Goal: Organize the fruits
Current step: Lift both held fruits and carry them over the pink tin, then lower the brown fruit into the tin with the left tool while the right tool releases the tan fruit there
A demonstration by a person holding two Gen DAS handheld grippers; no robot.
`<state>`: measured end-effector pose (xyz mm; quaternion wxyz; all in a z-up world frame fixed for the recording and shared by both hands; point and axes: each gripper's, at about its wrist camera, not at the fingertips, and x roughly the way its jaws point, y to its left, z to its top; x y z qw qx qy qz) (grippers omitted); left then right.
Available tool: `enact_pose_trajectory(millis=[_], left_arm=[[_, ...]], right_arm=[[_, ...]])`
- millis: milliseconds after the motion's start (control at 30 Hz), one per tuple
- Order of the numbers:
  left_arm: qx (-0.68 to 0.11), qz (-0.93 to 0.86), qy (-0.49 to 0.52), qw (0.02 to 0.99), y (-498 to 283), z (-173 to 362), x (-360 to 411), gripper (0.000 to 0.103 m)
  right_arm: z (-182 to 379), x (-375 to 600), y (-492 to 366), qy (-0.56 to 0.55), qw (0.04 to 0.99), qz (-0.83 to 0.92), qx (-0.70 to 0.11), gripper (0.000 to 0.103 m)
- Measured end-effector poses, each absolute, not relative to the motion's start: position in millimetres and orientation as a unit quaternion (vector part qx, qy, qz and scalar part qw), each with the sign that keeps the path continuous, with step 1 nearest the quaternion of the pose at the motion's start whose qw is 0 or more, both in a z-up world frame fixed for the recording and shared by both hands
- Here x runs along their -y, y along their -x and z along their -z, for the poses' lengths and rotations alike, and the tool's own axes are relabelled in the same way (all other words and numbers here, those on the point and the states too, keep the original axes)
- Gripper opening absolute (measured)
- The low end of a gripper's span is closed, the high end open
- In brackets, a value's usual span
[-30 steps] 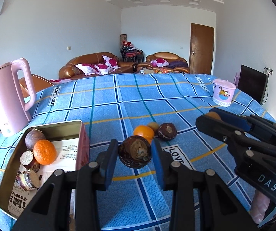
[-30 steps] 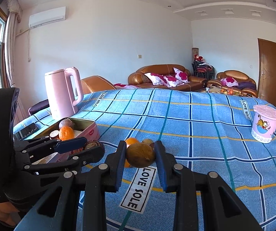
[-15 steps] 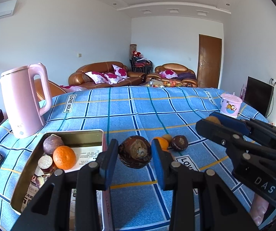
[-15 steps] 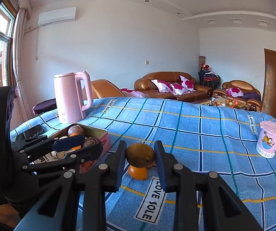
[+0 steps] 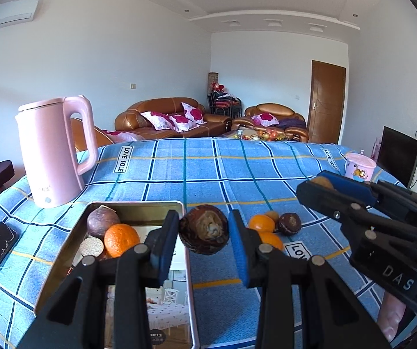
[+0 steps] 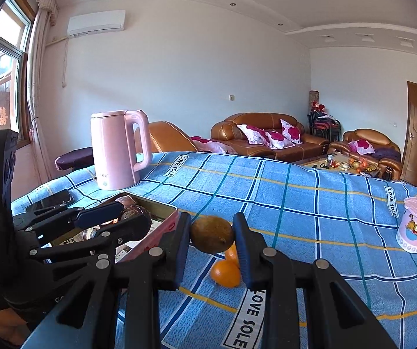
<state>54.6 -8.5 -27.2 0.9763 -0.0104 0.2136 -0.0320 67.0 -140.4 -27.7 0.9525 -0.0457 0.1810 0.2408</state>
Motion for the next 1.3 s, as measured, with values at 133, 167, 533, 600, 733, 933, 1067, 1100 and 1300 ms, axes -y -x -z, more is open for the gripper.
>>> enact_pose_trajectory(millis=[133,167,533,600,733,933,1067,1100,1300], left_arm=[[-0.213,0.025,0.014,0.977,-53,27,1,0.037],[-0.213,0.024,0.014,0.977,-53,27,-1,0.037],[-0.22,0.006,0.024,0.975,-53,33,-20,0.037],[-0.221,0.001,0.026,0.975,-52,34,-24,0.037],[-0.22,-0.006,0.029,0.975,-50,34,-30,0.037],[-0.223,-0.016,0.033,0.974,-52,38,-39,0.037],[-0.23,-0.025,0.037,0.972,-54,42,-46,0.037],[-0.23,-0.026,0.038,0.972,-54,43,-47,0.037],[-0.233,-0.038,0.036,0.971,-54,44,-52,0.037]], right_arm=[[26,131,-67,0.051,0.951,-0.248,-0.18,0.032],[26,129,-68,0.052,0.95,-0.249,-0.18,0.032],[31,107,-73,0.055,0.943,-0.269,-0.188,0.032],[31,102,-74,0.056,0.942,-0.271,-0.19,0.032],[32,94,-78,0.055,0.939,-0.277,-0.195,0.032],[36,81,-80,0.063,0.936,-0.283,-0.198,0.032],[39,73,-85,0.064,0.934,-0.288,-0.202,0.032],[39,71,-86,0.064,0.933,-0.289,-0.203,0.032],[38,59,-88,0.071,0.93,-0.297,-0.203,0.032]])
